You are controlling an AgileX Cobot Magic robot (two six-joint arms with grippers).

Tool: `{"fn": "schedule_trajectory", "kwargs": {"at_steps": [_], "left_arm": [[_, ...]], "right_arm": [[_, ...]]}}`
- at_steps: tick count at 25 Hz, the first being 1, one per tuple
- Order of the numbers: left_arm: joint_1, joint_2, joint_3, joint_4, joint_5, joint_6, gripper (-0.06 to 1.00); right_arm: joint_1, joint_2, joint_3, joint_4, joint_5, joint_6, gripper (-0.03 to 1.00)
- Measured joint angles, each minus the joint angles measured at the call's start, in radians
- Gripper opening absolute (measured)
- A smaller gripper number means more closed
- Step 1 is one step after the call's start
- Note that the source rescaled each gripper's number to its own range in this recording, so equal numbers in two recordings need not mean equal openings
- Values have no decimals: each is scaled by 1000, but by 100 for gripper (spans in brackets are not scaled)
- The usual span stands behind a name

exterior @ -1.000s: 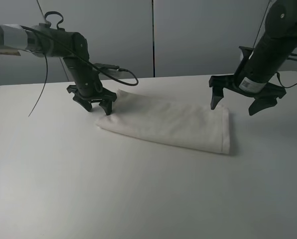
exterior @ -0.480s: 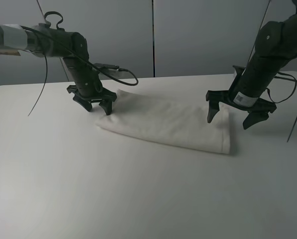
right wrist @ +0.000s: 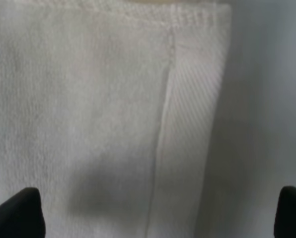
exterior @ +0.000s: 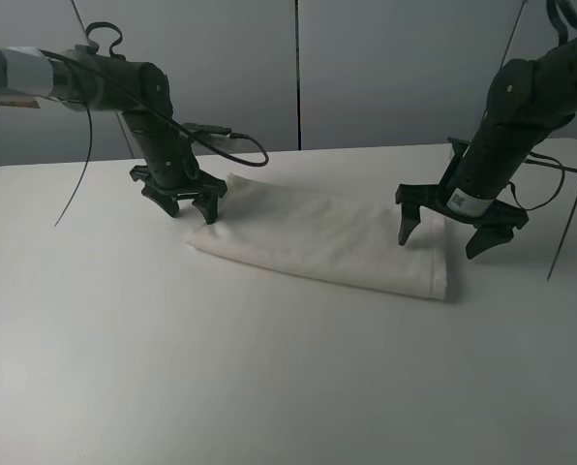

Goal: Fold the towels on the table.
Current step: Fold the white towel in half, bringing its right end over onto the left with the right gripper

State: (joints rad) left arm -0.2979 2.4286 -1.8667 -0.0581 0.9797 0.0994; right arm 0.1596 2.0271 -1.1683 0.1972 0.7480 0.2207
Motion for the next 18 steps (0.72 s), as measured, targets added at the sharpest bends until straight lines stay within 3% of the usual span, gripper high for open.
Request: {"fn": "schedule_trajectory", "kwargs": {"at_steps": [18], "left_arm": [[0, 0, 0, -2, 0, 6, 91]], "right_arm": [[48, 34, -1, -23, -36, 58, 100]]}}
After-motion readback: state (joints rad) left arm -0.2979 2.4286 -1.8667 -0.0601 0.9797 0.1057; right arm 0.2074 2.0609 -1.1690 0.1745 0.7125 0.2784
